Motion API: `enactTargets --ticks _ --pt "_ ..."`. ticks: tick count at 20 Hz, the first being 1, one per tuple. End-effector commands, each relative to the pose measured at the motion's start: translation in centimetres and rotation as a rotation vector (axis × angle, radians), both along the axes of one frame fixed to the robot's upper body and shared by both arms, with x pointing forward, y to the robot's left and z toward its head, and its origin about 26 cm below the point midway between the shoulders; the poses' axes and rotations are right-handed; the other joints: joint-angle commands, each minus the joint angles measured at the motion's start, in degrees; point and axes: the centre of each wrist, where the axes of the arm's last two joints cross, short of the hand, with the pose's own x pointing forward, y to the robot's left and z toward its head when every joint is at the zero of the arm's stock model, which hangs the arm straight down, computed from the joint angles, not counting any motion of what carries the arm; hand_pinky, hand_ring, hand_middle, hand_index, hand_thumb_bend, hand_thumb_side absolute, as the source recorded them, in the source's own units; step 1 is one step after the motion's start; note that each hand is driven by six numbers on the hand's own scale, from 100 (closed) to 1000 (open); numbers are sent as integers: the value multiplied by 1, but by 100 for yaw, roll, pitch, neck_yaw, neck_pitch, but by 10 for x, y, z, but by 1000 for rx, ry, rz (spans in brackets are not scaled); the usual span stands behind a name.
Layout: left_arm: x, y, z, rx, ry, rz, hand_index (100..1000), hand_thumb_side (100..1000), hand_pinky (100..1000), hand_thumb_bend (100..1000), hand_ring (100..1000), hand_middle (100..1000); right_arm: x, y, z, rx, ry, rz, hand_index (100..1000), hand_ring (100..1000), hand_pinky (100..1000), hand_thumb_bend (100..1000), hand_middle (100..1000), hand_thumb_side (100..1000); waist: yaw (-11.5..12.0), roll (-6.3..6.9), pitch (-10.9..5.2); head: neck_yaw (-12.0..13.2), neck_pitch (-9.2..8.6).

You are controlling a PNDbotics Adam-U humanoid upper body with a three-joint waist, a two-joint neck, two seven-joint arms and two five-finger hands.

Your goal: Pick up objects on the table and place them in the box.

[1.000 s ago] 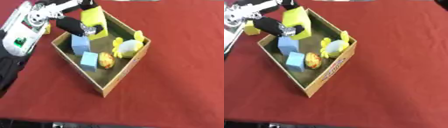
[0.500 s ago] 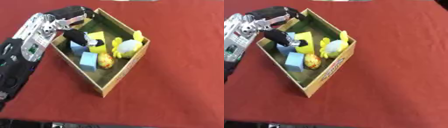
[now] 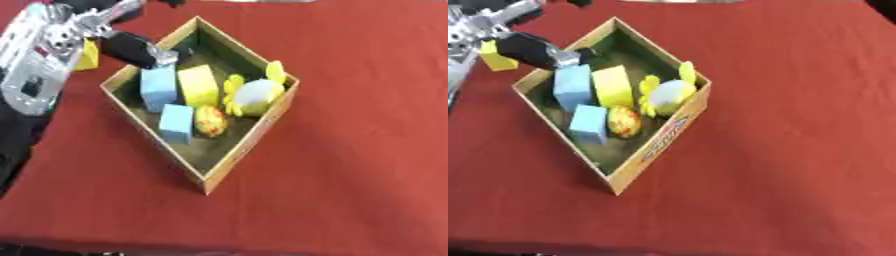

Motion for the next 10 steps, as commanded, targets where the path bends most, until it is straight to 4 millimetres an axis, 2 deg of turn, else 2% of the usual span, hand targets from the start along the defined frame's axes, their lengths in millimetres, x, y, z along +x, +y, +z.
enactTargets --ticks 1,4,10 --pt "-11 37 28 -5 -60 65 895 551 932 463 896 790 -5 -3 10 -18 -36 -16 830 821 874 100 656 536 17 68 -217 -105 14" --pt "-11 66 33 14 -62 116 899 536 930 479 903 798 -5 -4 10 -17 -37 -21 830 821 874 100 656 536 38 45 -207 -193 1" --pt "-7 106 33 72 -60 190 904 496 923 510 910 808 -5 -5 10 -17 -40 -27 830 821 874 100 656 534 30 -17 -146 -198 -67"
